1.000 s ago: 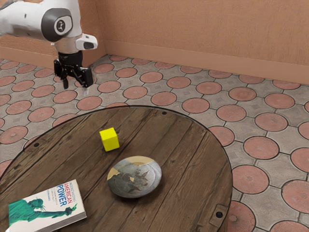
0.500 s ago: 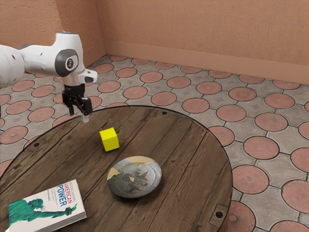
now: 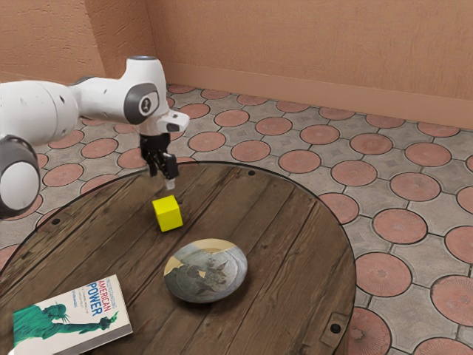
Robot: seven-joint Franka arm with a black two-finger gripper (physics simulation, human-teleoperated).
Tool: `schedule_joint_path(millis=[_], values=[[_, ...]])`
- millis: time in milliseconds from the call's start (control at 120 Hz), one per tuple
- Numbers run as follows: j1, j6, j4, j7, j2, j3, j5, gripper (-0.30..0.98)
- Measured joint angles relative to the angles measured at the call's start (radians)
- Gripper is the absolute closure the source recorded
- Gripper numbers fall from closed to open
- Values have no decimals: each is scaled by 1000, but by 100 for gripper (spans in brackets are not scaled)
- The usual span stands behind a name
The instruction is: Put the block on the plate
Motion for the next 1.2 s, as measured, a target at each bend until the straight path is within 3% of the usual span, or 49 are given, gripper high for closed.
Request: schedule_joint_path(millis=[617,1200], values=[[-16,18,-45,57,57,31,-7,0],[-28,25,36,75,140,4,-3,0]])
